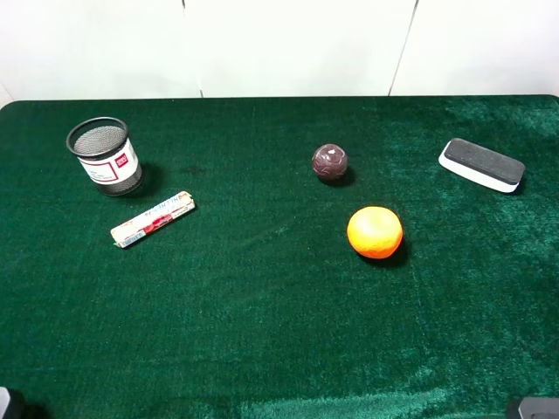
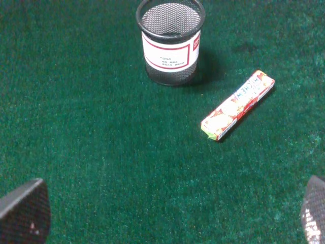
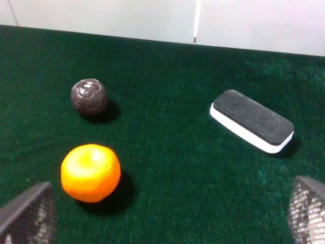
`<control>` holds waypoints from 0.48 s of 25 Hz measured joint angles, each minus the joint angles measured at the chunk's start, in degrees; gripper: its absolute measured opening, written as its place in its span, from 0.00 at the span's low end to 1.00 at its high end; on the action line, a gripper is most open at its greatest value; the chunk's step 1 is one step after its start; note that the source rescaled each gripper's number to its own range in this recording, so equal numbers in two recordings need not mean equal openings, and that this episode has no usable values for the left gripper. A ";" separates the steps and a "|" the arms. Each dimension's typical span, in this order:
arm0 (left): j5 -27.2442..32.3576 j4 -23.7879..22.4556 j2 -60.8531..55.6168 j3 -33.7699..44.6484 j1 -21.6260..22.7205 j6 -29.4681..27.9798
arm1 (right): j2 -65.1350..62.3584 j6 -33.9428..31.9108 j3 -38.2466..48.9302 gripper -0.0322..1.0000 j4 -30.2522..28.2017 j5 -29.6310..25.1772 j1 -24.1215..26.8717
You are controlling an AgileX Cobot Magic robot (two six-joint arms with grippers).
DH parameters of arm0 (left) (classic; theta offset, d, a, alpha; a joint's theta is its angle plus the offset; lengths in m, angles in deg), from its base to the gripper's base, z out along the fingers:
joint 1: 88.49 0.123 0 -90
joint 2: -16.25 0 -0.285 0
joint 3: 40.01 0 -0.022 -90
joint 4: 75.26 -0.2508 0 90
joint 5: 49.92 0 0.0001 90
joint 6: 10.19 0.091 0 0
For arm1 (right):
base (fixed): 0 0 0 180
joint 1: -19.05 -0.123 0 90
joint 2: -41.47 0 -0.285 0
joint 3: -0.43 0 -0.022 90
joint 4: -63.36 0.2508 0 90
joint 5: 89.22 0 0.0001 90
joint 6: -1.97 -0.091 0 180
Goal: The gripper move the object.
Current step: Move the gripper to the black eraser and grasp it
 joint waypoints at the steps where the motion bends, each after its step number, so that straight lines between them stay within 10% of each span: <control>1: 0.00 0.00 0.00 0.00 0.00 0.00 | 0.00 0.00 0.00 1.00 0.00 0.00 0.00; 12: 0.00 0.00 0.00 0.00 0.00 0.00 | 0.00 0.00 0.00 1.00 0.00 0.00 0.00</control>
